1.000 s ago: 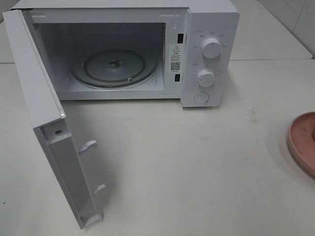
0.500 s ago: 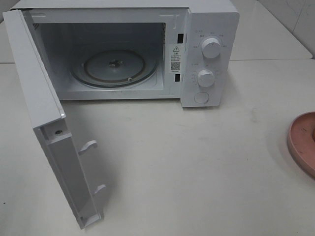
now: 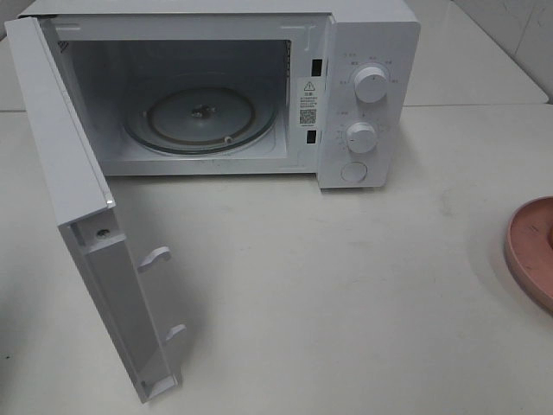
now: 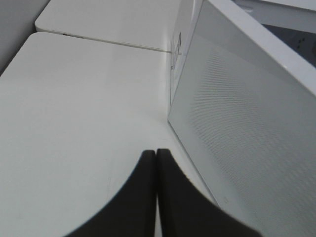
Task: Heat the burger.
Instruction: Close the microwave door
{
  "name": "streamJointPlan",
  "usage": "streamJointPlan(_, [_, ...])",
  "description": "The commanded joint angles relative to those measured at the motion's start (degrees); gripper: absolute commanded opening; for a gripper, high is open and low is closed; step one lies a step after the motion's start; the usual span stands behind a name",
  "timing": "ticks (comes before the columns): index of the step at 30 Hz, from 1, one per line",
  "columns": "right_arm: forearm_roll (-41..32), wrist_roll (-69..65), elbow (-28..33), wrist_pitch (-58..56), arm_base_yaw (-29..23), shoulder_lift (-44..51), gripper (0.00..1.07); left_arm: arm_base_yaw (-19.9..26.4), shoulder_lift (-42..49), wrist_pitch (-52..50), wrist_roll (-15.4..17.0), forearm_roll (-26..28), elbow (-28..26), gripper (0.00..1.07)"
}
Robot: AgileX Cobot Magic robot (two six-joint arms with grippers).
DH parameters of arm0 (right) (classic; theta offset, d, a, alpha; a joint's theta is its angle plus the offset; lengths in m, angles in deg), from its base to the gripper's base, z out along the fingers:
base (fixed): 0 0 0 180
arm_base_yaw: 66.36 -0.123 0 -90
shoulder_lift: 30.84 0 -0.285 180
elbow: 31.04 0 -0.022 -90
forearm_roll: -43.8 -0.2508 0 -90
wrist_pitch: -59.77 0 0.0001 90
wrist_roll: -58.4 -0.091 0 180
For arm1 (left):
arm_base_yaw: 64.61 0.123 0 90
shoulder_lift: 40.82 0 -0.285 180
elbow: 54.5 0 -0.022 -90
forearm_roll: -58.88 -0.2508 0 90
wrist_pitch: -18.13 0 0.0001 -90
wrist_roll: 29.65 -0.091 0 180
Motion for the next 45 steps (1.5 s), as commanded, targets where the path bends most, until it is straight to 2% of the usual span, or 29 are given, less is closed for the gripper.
streamJointPlan(1, [0.11, 0.46, 0.06, 0.11, 0.23, 1.49, 0.76, 0.23, -3.55, -7.33, -1.55, 0.74, 1.83, 0.0])
streamJointPlan(3, [0.11, 0.46, 0.06, 0.11, 0.23, 1.49, 0.76, 0.23, -7.73, -16.16, -2.46, 1.2, 4.64, 0.0])
streamJointPlan(5, [0.11, 0.46, 0.06, 0.11, 0.23, 1.49, 0.76, 0.23, -8.82, -18.56, -2.58, 1.2, 5.33, 0.0])
streamJointPlan(6, [0.11, 0.46, 0.06, 0.11, 0.23, 1.49, 0.76, 0.23, -11.29, -24.75, -2.58, 0.92, 6.99, 0.0])
streamJointPlan(9, [0.11, 0.46, 0.06, 0.11, 0.23, 1.49, 0.76, 0.23, -13.46, -30.83, -2.58, 0.57, 8.59, 0.0])
streamJointPlan(11, [0.11, 0.46, 0.06, 0.11, 0.23, 1.49, 0.76, 0.23, -16.84, -42.34, -2.18, -0.86, 11.34, 0.0])
streamJointPlan(13, [0.11, 0.46, 0.06, 0.11, 0.23, 1.49, 0.76, 0.23, -18.11, -45.49, -1.95, -1.49, 12.03, 0.0])
streamJointPlan(14, [0.11, 0.46, 0.06, 0.11, 0.23, 1.49, 0.76, 0.23, -20.4, -52.48, -0.74, -3.72, 13.52, 0.0])
streamJointPlan(15, [0.11, 0.46, 0.06, 0.11, 0.23, 1.49, 0.76, 0.23, -20.4, -52.48, -0.74, -3.72, 13.52, 0.0])
streamJointPlan(17, [0.11, 0.46, 0.06, 0.11, 0.23, 1.49, 0.76, 0.23, -24.12, -59.3, 2.12, -8.82, 14.5, 0.0])
streamJointPlan(18, [0.11, 0.46, 0.06, 0.11, 0.23, 1.49, 0.76, 0.23, -24.12, -59.3, 2.12, -8.82, 14.5, 0.0])
streamJointPlan(20, [0.11, 0.46, 0.06, 0.11, 0.23, 1.49, 0.76, 0.23, -28.02, -61.48, 6.93, -15.24, 14.5, 0.0])
streamJointPlan(21, [0.11, 0.46, 0.06, 0.11, 0.23, 1.49, 0.76, 0.23, -28.02, -61.48, 6.93, -15.24, 14.5, 0.0])
streamJointPlan(22, [0.11, 0.46, 0.06, 0.11, 0.23, 1.49, 0.76, 0.23, -30.37, -63.25, 9.8, -19.54, 14.5, 0.0])
streamJointPlan(23, [0.11, 0.46, 0.06, 0.11, 0.23, 1.49, 0.76, 0.23, -31.74, -64.57, 11.17, -21.94, 14.38, 0.0])
streamJointPlan(24, [0.11, 0.46, 0.06, 0.11, 0.23, 1.49, 0.76, 0.23, -31.74, -64.57, 11.17, -21.94, 14.38, 0.0])
streamJointPlan(25, [0.11, 0.46, 0.06, 0.11, 0.23, 1.49, 0.76, 0.23, -34.26, -67.55, 13.35, -26.41, 14.21, 0.0])
streamJointPlan(26, [0.11, 0.46, 0.06, 0.11, 0.23, 1.49, 0.76, 0.23, -34.26, -67.55, 13.35, -26.41, 14.21, 0.0])
streamJointPlan(28, [0.11, 0.46, 0.06, 0.11, 0.23, 1.49, 0.76, 0.23, -38.79, -73.4, 14.73, -30.94, 14.09, 0.0])
streamJointPlan(30, [0.11, 0.52, 0.06, 0.11, 0.23, 1.49, 0.76, 0.23, -41.65, -76.72, 14.73, -32.26, 14.09, 0.0])
streamJointPlan(37, [0.11, 0.52, 0.06, 0.11, 0.23, 1.49, 0.76, -1.03, -49.33, -83.08, 15.7, -32.43, 12.95, 0.0])
streamJointPlan(39, [0.11, 0.63, 0.06, 0.11, 0.23, 1.49, 0.76, -4.53, -52.2, -82.91, 15.41, -32.43, 11.12, 0.0])
streamJointPlan(40, [0.11, 0.63, 0.06, 0.11, 0.23, 1.49, 0.76, -4.53, -52.2, -82.91, 15.41, -32.43, 11.12, 0.0])
streamJointPlan(41, [0.11, 0.63, 0.06, 0.11, 0.23, 1.49, 0.76, -7.22, -54.2, -82.74, 14.27, -31.8, 9.8, 0.0])
streamJointPlan(43, [0.17, 0.63, 0.06, 0.11, 0.23, 1.49, 0.76, -8.31, -54.95, -82.74, 13.87, -31.0, 9.34, 0.0])
streamJointPlan(45, [0.17, 0.69, 0.06, 0.11, 0.23, 1.49, 0.76, -11.63, -57.35, -82.68, 13.06, -28.13, 7.91, 0.0])
